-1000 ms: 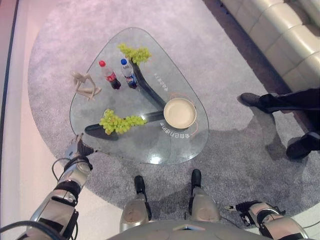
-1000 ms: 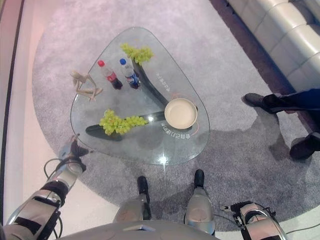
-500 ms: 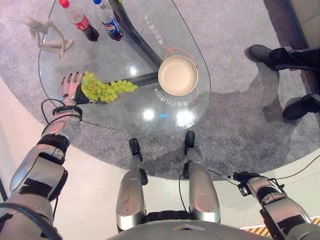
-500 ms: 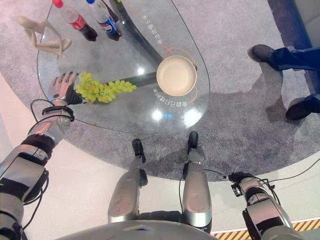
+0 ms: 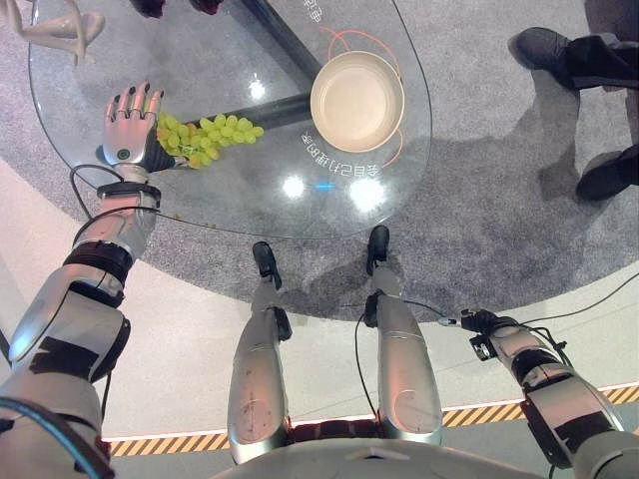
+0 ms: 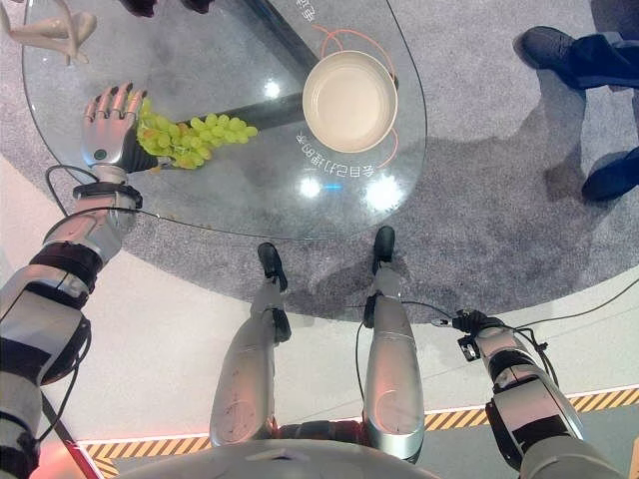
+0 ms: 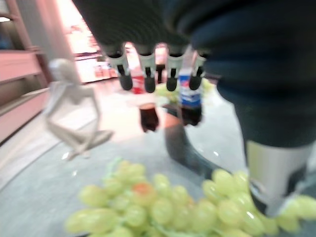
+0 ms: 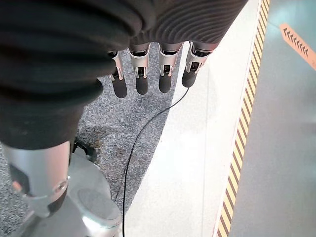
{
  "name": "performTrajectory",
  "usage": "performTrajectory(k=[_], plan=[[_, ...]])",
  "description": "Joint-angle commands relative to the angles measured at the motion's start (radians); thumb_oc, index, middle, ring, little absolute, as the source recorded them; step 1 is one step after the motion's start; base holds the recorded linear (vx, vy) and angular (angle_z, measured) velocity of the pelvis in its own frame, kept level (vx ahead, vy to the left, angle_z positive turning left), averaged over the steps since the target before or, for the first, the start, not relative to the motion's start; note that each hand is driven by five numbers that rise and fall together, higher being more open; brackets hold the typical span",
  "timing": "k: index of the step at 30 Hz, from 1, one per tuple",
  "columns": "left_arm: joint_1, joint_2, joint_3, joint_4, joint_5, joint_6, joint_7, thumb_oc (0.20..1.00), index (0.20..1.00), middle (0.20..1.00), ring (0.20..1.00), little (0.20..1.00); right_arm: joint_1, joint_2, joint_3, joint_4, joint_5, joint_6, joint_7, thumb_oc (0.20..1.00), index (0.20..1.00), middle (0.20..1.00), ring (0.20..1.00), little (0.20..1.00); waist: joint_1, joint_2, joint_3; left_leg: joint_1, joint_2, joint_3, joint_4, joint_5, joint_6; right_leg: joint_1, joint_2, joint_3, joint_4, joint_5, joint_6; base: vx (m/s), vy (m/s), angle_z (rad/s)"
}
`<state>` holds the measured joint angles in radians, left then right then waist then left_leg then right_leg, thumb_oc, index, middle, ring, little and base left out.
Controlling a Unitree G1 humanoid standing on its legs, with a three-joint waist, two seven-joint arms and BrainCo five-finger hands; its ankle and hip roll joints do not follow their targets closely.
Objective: Pick up fruits into the plate
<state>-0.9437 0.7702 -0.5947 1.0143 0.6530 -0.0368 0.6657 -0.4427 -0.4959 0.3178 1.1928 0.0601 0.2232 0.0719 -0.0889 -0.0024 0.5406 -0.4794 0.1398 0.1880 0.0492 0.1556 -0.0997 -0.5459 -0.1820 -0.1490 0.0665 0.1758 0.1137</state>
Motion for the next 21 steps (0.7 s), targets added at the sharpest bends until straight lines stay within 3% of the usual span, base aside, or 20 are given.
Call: performTrajectory(k=[1, 4, 7, 10, 17, 21], plan=[[-0.064, 0.071, -0.02, 0.054, 0.129, 0.037, -0.039, 1.0, 1.0, 1.0, 1.0, 1.0, 0.033, -0.042, 0.027, 0.005, 0.026, 0.017, -0.015, 1.0, 1.0, 1.0, 1.0, 1.0, -0.018, -0.035, -0.021, -0.117, -0.077, 0.038, 0.173, -0.153, 0.026, -0.083, 0.043, -0.027, 0.157, -0.135, -0.004, 0.0, 0.0, 0.0], [-0.081, 0.079, -0.066, 0.06, 0.232, 0.071, -0.051, 1.0, 1.0, 1.0, 1.0, 1.0, 0.023, -0.05, 0.024, 0.004, 0.026, 0.017, -0.016, 1.0, 1.0, 1.0, 1.0, 1.0, -0.024, -0.032, -0.021, -0.131, -0.076, 0.041, 0.177, -0.155, 0.026, -0.101, 0.045, -0.022, 0.159, -0.132, -0.004, 0.0, 0.0, 0.0], [-0.098, 0.095, -0.123, 0.076, 0.408, 0.191, -0.059, 1.0, 1.0, 1.0, 1.0, 1.0, 0.008, -0.069, 0.022, 0.001, 0.027, 0.016, -0.017, 1.0, 1.0, 1.0, 1.0, 1.0, -0.032, -0.026, -0.021, -0.149, -0.08, 0.041, 0.182, -0.155, 0.026, -0.122, 0.046, -0.016, 0.157, -0.123, -0.003, 0.02, 0.02, -0.03], [-0.083, 0.1, -0.136, 0.089, 0.466, 0.258, -0.054, 1.0, 1.0, 1.0, 1.0, 1.0, -0.001, -0.086, 0.021, 0.001, 0.028, 0.009, -0.014, 1.0, 1.0, 1.0, 1.0, 1.0, -0.034, -0.021, -0.021, -0.165, -0.084, 0.04, 0.187, -0.153, 0.023, -0.135, 0.045, -0.014, 0.154, -0.118, -0.004, 0.01, 0.021, -0.05], [-0.046, 0.08, -0.136, 0.09, 0.538, 0.292, -0.062, 1.0, 1.0, 1.0, 1.0, 1.0, -0.024, -0.098, 0.022, -0.013, 0.041, 0.011, -0.008, 1.0, 1.0, 1.0, 1.0, 1.0, -0.033, -0.02, -0.021, -0.185, -0.089, 0.034, 0.192, -0.153, 0.02, -0.153, 0.05, -0.011, 0.155, -0.117, -0.009, 0.0, 0.0, 0.0], [-0.036, 0.067, -0.128, 0.097, 0.507, 0.32, -0.07, 1.0, 1.0, 1.0, 1.0, 1.0, -0.038, -0.101, 0.024, -0.01, 0.049, 0.009, -0.004, 1.0, 1.0, 1.0, 1.0, 1.0, -0.032, -0.025, -0.021, -0.191, -0.09, 0.031, 0.193, -0.151, 0.02, -0.156, 0.054, -0.01, 0.153, -0.114, -0.01, 0.0, 0.0, 0.0]])
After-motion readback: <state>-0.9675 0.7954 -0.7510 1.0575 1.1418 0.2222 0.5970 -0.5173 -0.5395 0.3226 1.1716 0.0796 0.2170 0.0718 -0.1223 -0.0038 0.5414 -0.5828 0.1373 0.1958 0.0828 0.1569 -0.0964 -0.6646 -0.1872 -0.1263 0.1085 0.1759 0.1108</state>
